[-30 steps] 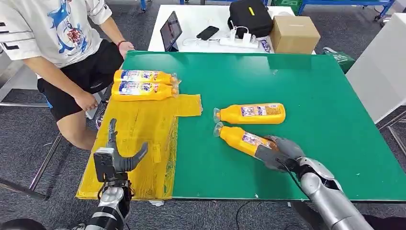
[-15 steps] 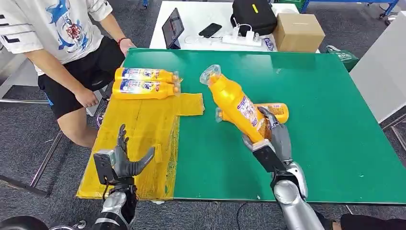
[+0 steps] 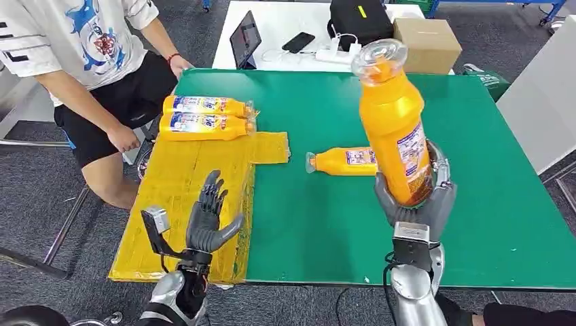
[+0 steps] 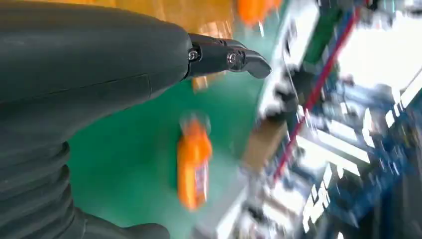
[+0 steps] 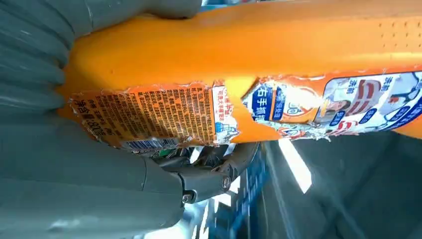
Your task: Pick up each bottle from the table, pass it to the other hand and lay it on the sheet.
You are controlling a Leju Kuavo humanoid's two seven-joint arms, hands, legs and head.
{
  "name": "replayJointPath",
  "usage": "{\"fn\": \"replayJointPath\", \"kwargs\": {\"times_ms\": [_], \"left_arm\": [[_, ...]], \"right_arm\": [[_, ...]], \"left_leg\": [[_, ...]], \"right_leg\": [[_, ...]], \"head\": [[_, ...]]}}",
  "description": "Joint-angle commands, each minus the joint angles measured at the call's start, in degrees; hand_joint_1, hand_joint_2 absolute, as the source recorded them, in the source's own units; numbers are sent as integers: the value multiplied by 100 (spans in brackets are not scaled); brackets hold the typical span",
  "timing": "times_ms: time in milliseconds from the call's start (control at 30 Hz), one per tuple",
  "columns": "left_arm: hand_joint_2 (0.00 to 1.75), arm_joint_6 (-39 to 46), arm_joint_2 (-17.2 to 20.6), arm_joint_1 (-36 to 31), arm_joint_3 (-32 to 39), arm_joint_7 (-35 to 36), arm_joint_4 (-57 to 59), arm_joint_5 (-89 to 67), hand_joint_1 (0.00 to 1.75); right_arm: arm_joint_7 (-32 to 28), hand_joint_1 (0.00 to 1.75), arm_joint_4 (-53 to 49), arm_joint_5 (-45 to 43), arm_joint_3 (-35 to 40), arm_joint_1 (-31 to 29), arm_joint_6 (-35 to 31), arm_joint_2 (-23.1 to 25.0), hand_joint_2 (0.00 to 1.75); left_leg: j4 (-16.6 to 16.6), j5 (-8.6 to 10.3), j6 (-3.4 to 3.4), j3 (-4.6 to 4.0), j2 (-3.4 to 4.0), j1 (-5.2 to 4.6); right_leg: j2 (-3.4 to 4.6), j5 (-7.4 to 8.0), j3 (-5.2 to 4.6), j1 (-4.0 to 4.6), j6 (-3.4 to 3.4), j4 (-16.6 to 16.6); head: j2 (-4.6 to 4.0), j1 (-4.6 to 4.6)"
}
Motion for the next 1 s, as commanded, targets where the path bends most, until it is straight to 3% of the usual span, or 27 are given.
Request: {"fn": "replayJointPath", "kwargs": {"times_ms": [33,200,233,300,333,833,1000], "left_arm": [[175,-283,387,167,-653,-27,-536,-161,0],[175,-315,397,183,-685,-69,-562,-214,0],[175,-453,431,312,-712,-11,-682,-158,0],[175,-455,445,356,-738,-12,-721,-173,0],[175,-490,458,356,-777,-2,-723,-182,0],[175,-512,514,254,-957,168,-388,-270,0],[175,-127,478,267,-936,323,-321,-466,0]], "right_arm": [[-29,175,2039,-13,1035,116,218,292,175],[-29,175,2309,-249,1202,116,346,390,175],[-29,175,3518,-357,2106,-52,192,491,175],[-29,175,3758,-498,2367,-118,267,493,175],[-29,175,3903,-414,2514,-179,154,497,175],[-29,173,4433,-321,2926,-483,-56,662,175],[-29,173,4811,131,2779,-576,-307,779,175]], "left_leg": [[-10,-6,-7,27,16,10],[-11,-9,-9,35,18,12],[-12,-6,-7,29,23,12],[-18,-17,-14,56,35,18],[-12,-6,-8,19,19,10],[-9,-3,-7,10,5,6],[-11,-7,-8,24,12,8]], "right_leg": [[9,0,26,11,-11,-14],[10,-1,33,14,-14,-17],[17,3,26,13,-10,-18],[22,-5,48,21,-20,-22],[11,0,13,11,-10,-11],[-3,-3,8,6,-9,-7],[0,-6,20,9,-11,-10]], "head": [[0,-2],[0,0],[0,0],[0,0],[0,-2],[0,0],[0,0]]}}
